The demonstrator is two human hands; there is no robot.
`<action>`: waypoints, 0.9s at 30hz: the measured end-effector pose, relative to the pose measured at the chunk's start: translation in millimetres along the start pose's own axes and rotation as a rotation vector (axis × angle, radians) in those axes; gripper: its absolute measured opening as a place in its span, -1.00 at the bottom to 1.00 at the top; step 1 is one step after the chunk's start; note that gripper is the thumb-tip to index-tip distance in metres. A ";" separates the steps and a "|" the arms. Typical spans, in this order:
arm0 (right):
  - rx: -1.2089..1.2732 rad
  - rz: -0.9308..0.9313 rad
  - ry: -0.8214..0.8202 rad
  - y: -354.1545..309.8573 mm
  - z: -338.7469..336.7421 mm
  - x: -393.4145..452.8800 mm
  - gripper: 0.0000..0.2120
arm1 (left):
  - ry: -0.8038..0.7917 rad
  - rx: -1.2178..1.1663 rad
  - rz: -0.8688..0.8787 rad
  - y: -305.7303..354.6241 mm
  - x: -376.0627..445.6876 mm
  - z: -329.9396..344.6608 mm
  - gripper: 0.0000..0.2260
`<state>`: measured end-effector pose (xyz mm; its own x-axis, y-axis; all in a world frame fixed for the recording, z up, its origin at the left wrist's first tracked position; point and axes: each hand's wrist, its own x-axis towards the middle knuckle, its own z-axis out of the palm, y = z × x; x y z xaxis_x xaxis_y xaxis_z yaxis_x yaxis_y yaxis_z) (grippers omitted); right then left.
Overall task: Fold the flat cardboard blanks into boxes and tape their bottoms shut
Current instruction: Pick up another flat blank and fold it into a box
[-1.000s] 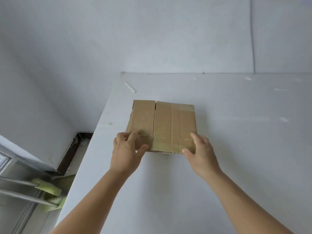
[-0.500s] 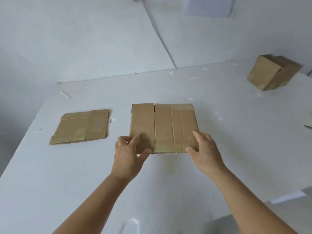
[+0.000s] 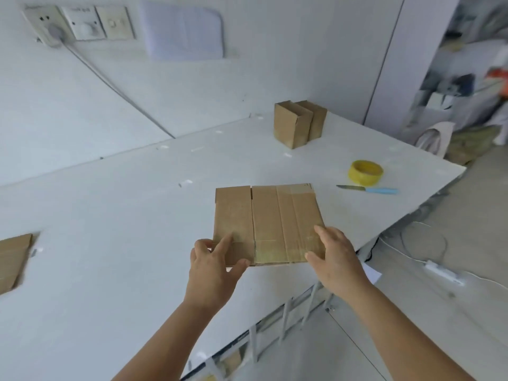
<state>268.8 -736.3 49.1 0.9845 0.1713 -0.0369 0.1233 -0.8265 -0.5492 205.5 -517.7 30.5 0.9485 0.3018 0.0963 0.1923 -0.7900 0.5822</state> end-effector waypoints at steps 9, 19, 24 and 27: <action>0.028 0.086 0.096 80.7 -54.7 57.2 -0.43 | -0.076 -0.025 0.106 81.2 76.3 66.5 -0.48; 0.046 0.059 0.107 123.3 -112.2 170.8 -0.44 | -0.093 -0.120 0.133 140.3 178.1 113.6 -0.49; 0.082 0.011 0.085 124.6 -122.5 216.9 -0.46 | -0.071 -0.112 0.062 152.7 209.7 115.2 -0.48; 0.119 -0.033 0.061 126.0 -123.9 245.2 -0.49 | -0.057 -0.102 0.011 155.3 223.9 115.1 -0.51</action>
<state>541.2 -864.8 74.3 0.9863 0.1616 0.0319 0.1439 -0.7510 -0.6444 476.7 -634.2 49.5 0.9637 0.2603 0.0589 0.1579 -0.7340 0.6605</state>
